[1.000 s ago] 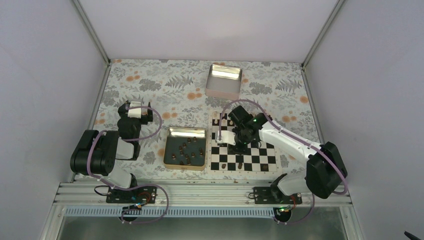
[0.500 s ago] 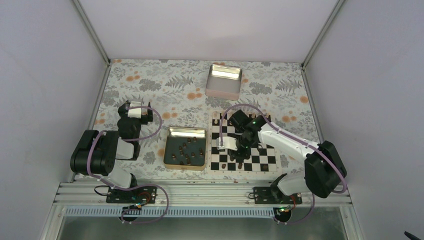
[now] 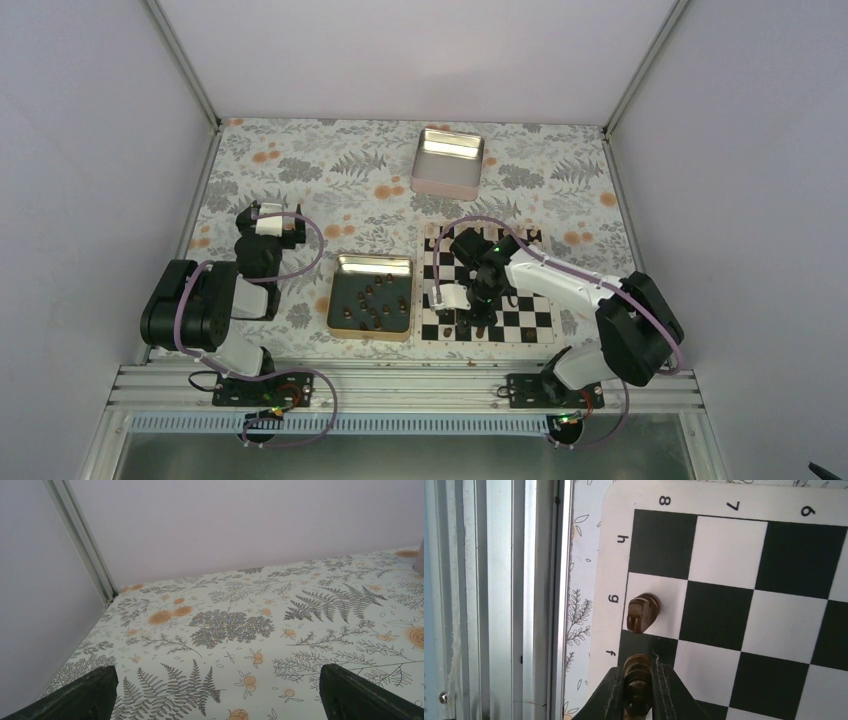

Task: Set up the chess pieces on the board
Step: Place the chess piece on the chessboard.

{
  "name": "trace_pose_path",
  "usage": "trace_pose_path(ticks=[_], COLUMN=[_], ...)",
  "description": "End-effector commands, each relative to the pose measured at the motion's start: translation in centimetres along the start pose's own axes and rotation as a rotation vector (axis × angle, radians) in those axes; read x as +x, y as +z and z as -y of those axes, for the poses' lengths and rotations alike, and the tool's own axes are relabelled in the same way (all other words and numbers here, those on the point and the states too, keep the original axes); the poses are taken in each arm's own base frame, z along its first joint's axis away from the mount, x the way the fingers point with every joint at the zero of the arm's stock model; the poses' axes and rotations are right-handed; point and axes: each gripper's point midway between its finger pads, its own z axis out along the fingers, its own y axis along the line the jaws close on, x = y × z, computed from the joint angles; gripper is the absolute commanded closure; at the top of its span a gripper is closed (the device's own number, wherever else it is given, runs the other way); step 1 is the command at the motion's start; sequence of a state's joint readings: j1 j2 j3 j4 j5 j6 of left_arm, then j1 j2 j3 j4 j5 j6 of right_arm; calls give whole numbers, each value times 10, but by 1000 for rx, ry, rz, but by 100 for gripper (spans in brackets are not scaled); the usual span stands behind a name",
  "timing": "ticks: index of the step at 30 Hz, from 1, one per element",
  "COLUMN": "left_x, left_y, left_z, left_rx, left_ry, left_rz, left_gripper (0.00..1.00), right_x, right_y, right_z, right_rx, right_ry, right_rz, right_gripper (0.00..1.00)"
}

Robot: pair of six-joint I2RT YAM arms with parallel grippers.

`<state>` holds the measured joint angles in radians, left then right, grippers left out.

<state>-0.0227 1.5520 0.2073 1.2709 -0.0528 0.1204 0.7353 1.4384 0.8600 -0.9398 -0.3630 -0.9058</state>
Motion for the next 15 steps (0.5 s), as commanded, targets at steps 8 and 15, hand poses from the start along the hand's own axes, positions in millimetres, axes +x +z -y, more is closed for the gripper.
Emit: trace_pose_path(ticks=[8,15], left_x=[-11,-11], left_y=[2,2], left_z=[0,0], left_rx=[-1,-1], left_ry=[-5,-5], left_rz=[45,44], left_gripper=[0,0], right_x=[3,5], right_y=[11,18], right_z=[-10,-9], right_rx=[-46,-50], right_ry=[-61,-73], right_rz=[-20,-32], right_gripper=[93,93])
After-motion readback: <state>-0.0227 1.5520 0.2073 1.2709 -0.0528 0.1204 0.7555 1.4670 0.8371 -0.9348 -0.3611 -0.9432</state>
